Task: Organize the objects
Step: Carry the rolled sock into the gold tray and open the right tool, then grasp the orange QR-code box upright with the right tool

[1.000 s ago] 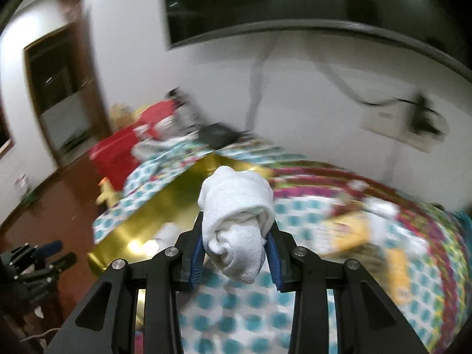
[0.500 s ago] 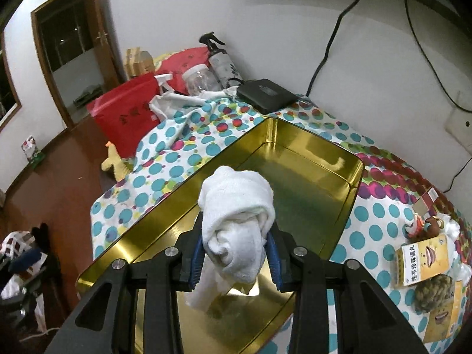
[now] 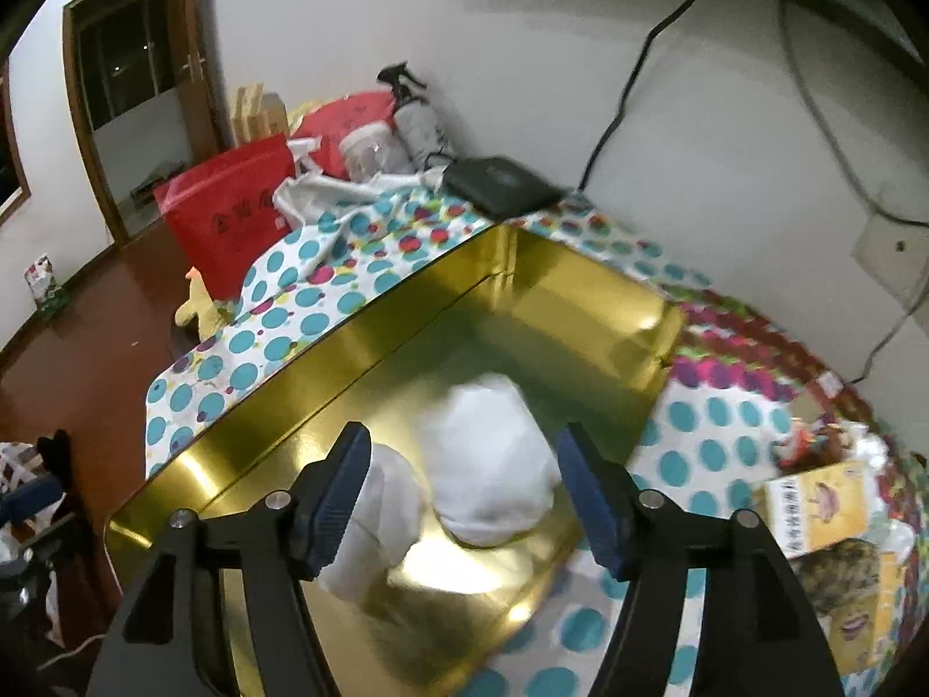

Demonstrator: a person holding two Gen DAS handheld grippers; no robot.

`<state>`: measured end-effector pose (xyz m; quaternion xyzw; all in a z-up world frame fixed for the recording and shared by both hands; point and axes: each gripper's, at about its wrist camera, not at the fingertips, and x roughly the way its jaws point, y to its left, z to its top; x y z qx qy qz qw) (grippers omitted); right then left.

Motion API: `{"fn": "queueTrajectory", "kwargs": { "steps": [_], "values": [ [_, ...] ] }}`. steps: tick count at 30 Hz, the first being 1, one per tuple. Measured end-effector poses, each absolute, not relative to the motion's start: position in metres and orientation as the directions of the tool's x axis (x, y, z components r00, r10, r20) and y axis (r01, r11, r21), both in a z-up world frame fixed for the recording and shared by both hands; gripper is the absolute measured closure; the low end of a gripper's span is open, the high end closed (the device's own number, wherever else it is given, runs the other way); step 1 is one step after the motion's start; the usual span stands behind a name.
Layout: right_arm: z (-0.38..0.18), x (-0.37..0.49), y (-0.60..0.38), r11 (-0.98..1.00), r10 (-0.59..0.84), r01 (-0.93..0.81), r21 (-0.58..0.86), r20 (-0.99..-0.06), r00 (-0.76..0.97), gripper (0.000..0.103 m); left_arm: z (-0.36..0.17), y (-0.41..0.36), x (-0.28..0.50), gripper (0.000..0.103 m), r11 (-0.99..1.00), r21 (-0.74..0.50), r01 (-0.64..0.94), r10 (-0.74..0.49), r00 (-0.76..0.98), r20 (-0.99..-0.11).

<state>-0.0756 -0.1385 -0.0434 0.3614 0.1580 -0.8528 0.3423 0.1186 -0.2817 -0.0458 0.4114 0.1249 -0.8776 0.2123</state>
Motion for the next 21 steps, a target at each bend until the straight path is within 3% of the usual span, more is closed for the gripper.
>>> {"fn": "queueTrajectory", "kwargs": {
  "steps": [12,21],
  "values": [
    [-0.040,-0.047,0.029,-0.806,-0.338,0.557,-0.202,-0.615,-0.713,0.034,-0.040,-0.227,0.097,0.059,-0.932,0.008,0.361,-0.236,-0.591,-0.771],
    [-0.064,-0.081,0.121,-0.890,-0.203,0.415,-0.191,-0.650,-0.733,0.033,-0.030,-0.166,0.070,0.059,-0.971,0.052,0.233,-0.188,-0.613,-0.768]
  ]
}}
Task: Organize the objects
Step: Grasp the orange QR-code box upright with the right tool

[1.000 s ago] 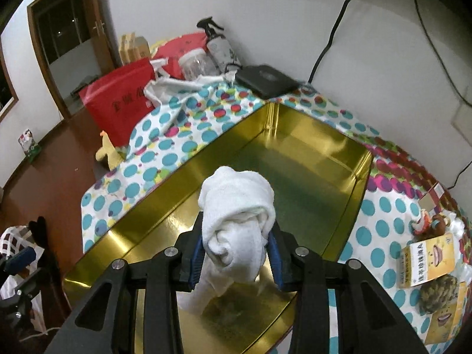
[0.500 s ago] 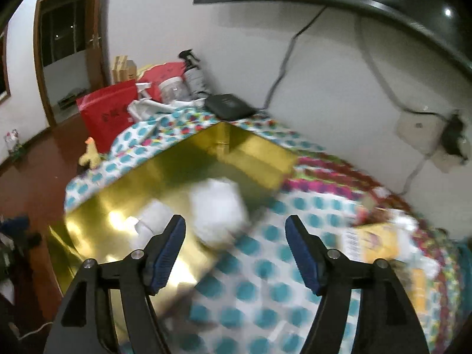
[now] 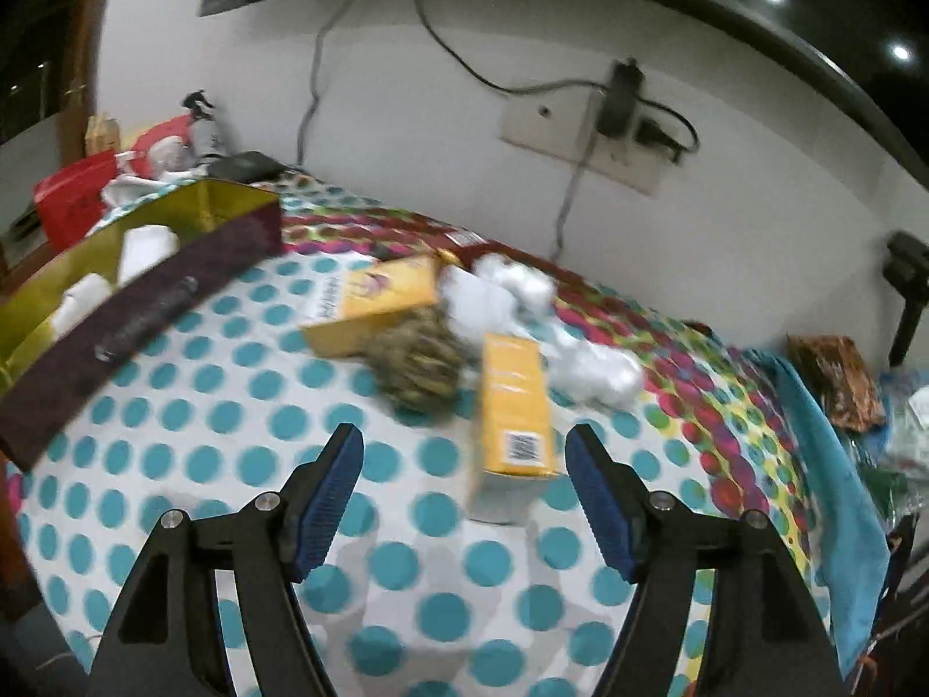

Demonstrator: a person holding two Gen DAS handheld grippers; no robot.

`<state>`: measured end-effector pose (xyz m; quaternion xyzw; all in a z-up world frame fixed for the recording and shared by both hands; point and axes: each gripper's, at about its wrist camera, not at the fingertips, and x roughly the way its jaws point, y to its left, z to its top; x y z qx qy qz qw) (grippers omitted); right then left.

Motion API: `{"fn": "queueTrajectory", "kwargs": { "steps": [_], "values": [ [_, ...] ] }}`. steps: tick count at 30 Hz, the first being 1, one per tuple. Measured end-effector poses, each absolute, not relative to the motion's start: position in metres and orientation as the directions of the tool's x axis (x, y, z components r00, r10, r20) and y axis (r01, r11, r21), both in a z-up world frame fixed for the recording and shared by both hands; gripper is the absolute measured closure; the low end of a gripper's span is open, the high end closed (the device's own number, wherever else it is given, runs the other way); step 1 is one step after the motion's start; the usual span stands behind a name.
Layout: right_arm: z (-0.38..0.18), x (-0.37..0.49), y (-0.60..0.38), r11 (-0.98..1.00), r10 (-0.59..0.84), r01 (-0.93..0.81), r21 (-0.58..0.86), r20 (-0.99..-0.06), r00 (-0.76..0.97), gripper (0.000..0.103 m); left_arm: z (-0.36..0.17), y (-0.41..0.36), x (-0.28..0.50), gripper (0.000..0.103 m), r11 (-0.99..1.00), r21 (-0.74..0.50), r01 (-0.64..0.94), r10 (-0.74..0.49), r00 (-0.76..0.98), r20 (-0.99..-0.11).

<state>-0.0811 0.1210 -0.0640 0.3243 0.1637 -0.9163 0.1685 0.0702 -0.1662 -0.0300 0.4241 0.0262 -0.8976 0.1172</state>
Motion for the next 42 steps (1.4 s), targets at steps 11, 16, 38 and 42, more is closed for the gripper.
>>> {"fn": "queueTrajectory", "kwargs": {
  "steps": [11,16,38,42],
  "values": [
    [-0.091,-0.119,0.141,-0.909,-0.203,0.401,-0.112,-0.721,-0.663,0.033,-0.037,-0.099,0.026,0.059,-0.993,0.058,0.103,-0.108,-0.596,-0.795],
    [-0.097,-0.131,0.145,-0.924,-0.221,0.377,-0.057,-0.725,-0.652,0.033,-0.042,-0.075,-0.004,0.059,-0.997,0.051,0.055,-0.073,-0.581,-0.811],
    [-0.105,-0.156,0.179,-0.973,-0.191,0.219,0.068,-0.767,-0.613,0.076,-0.066,0.022,-0.100,0.059,-0.976,-0.079,-0.203,0.191,-0.623,-0.759],
    [-0.106,-0.156,0.176,-0.972,-0.189,0.228,0.057,-0.769,-0.611,0.076,-0.078,0.042,-0.115,0.059,-0.959,-0.048,-0.279,0.200,-0.550,-0.811]
  ]
}}
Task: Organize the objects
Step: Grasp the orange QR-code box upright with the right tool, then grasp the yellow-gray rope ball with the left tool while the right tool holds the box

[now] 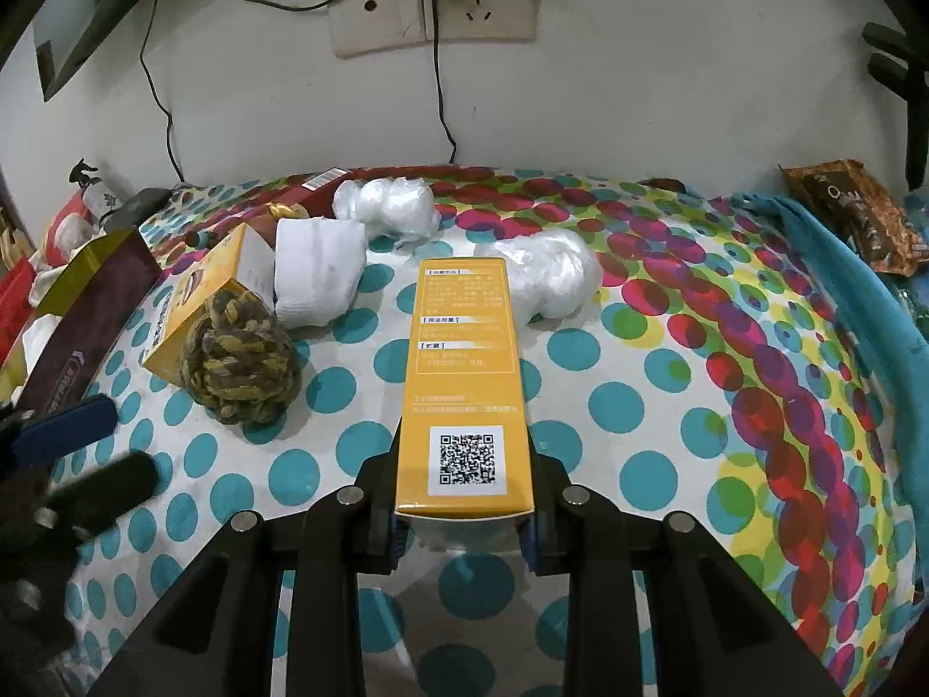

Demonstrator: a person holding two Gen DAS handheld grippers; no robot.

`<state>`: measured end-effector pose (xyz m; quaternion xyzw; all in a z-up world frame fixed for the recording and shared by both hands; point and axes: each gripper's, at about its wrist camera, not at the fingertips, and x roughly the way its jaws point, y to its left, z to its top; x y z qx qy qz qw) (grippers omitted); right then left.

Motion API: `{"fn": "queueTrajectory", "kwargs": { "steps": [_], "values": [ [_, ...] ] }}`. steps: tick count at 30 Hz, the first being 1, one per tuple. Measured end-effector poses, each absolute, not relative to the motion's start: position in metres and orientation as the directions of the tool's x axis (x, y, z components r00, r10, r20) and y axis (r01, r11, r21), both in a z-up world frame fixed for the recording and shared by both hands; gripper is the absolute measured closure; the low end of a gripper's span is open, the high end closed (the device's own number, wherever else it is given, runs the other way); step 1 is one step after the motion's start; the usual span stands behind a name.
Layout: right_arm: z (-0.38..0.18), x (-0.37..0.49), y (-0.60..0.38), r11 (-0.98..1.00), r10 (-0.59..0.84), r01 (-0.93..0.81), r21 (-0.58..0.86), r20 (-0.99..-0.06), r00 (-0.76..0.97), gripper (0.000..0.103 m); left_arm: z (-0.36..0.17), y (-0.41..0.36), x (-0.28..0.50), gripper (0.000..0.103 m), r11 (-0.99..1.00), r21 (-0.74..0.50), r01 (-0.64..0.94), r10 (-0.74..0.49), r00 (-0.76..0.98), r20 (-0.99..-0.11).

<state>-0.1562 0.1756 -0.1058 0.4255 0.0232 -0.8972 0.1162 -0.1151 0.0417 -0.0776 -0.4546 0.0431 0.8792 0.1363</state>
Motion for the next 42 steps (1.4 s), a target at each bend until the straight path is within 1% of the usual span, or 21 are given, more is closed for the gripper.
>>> {"fn": "queueTrajectory", "kwargs": {
  "steps": [3,6,8,11,14,18,24,27,29,33,35,38,42],
  "values": [
    [-0.106,-0.156,0.175,-0.972,-0.189,0.227,0.059,-0.769,-0.611,0.076,-0.086,0.044,-0.128,0.059,-0.937,-0.163,-0.308,0.299,-0.471,-0.830],
    [-0.106,-0.156,0.174,-0.972,-0.189,0.225,0.059,-0.769,-0.611,0.076,-0.089,0.046,-0.135,0.059,-0.937,-0.197,-0.289,0.317,-0.459,-0.830],
    [-0.106,-0.156,0.174,-0.971,-0.193,0.229,0.063,-0.769,-0.610,0.075,-0.090,0.046,-0.142,0.059,-0.948,-0.185,-0.258,0.291,-0.469,-0.834],
    [-0.106,-0.156,0.174,-0.970,-0.206,0.230,0.079,-0.768,-0.607,0.075,-0.092,0.043,-0.152,0.054,-0.958,-0.177,-0.227,0.268,-0.478,-0.837],
    [-0.107,-0.157,0.175,-0.969,-0.215,0.231,0.090,-0.770,-0.601,0.075,-0.092,0.042,-0.157,0.054,-0.968,-0.140,-0.208,0.229,-0.508,-0.831],
    [-0.107,-0.158,0.176,-0.967,-0.228,0.232,0.107,-0.770,-0.596,0.075,-0.090,0.041,-0.164,0.049,-0.966,-0.141,-0.216,0.236,-0.521,-0.821],
    [-0.108,-0.159,0.174,-0.966,-0.231,0.236,0.107,-0.770,-0.595,0.074,-0.086,0.042,-0.174,0.046,-0.966,-0.136,-0.218,0.235,-0.533,-0.813],
    [-0.109,-0.159,0.172,-0.965,-0.230,0.240,0.103,-0.771,-0.594,0.074,-0.087,0.044,-0.176,0.043,-0.966,-0.110,-0.235,0.223,-0.541,-0.811],
    [-0.109,-0.158,0.172,-0.965,-0.234,0.240,0.108,-0.770,-0.594,0.074,-0.090,0.046,-0.177,0.043,-0.968,-0.083,-0.238,0.203,-0.542,-0.815],
    [-0.109,-0.158,0.172,-0.964,-0.237,0.241,0.110,-0.770,-0.593,0.073,-0.098,0.037,-0.182,0.043,-0.972,-0.096,-0.214,0.201,-0.545,-0.814],
    [-0.110,-0.159,0.173,-0.964,-0.237,0.242,0.111,-0.769,-0.593,0.073,-0.104,0.034,-0.185,0.043,-0.974,-0.099,-0.205,0.195,-0.526,-0.828],
    [-0.110,-0.158,0.173,-0.963,-0.241,0.242,0.115,-0.769,-0.593,0.073,-0.104,0.034,-0.182,0.043,-0.966,-0.106,-0.237,0.219,-0.523,-0.824],
    [-0.110,-0.159,0.171,-0.964,-0.238,0.243,0.111,-0.769,-0.593,0.072,-0.105,0.037,-0.177,0.043,-0.965,-0.076,-0.251,0.203,-0.530,-0.823]
  ]
}}
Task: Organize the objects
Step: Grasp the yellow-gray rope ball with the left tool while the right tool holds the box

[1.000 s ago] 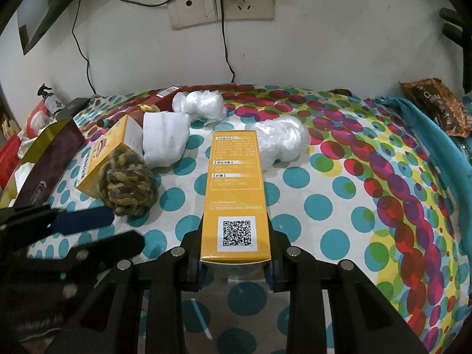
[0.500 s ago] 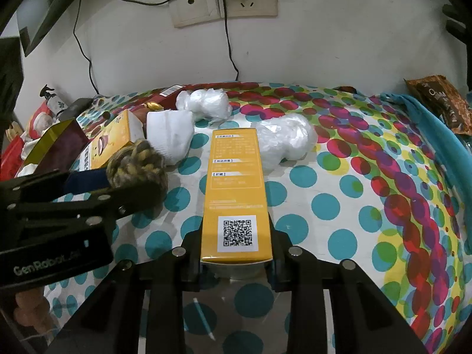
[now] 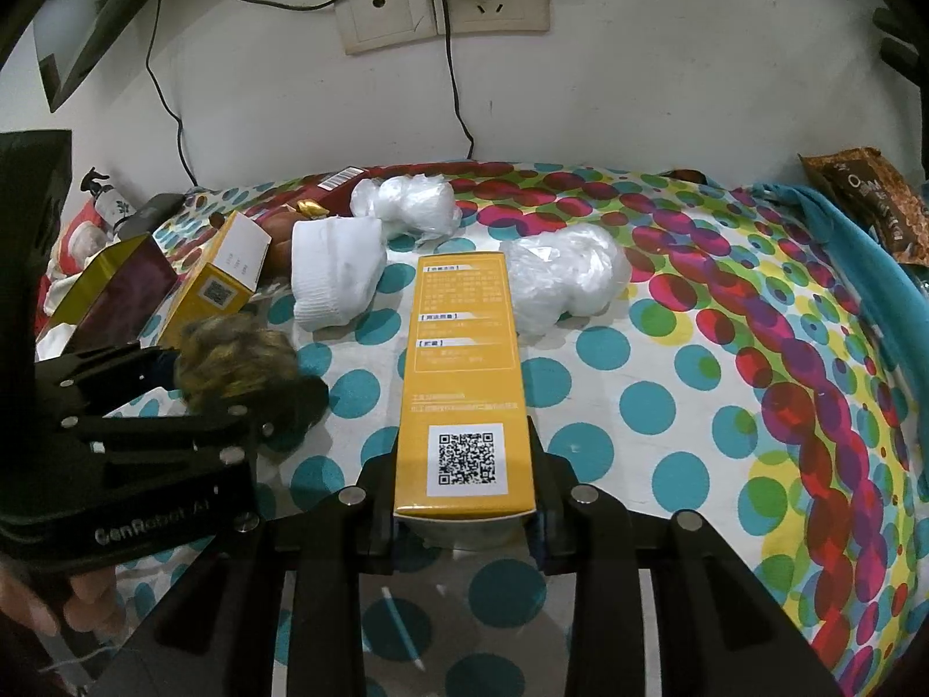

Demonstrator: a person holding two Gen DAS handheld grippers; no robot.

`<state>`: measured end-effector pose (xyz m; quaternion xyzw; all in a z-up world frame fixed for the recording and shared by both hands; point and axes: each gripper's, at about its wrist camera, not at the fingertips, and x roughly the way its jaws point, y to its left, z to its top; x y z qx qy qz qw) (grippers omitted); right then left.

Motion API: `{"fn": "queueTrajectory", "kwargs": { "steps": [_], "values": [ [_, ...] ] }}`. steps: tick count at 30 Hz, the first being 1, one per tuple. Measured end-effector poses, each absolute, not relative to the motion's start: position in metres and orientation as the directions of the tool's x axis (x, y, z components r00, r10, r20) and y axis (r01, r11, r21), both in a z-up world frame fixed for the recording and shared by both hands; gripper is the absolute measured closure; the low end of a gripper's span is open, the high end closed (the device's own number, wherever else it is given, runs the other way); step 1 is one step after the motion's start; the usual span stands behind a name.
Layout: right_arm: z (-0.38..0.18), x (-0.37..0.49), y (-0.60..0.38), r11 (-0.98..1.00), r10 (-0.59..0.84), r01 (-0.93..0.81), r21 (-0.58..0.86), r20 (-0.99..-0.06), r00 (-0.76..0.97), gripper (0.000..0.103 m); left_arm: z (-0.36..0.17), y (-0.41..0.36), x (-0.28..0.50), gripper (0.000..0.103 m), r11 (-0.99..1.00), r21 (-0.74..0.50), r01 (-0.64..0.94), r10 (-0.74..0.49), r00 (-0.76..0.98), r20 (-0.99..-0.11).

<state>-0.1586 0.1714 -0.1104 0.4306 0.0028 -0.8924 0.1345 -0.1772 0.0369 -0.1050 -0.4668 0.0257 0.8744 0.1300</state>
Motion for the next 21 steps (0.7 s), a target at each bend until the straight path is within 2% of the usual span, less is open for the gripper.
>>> {"fn": "queueTrajectory", "kwargs": {
  "steps": [9,21],
  "values": [
    [-0.110,-0.158,0.170,-0.965,-0.231,0.242,0.103,-0.771,-0.594,0.072,-0.108,0.039,-0.166,0.042,-0.960,-0.010,-0.281,0.181,-0.589,-0.788],
    [-0.111,-0.159,0.170,-0.965,-0.229,0.243,0.100,-0.771,-0.594,0.072,-0.108,0.039,-0.163,0.042,-0.961,-0.013,-0.278,0.179,-0.583,-0.793]
  ]
}}
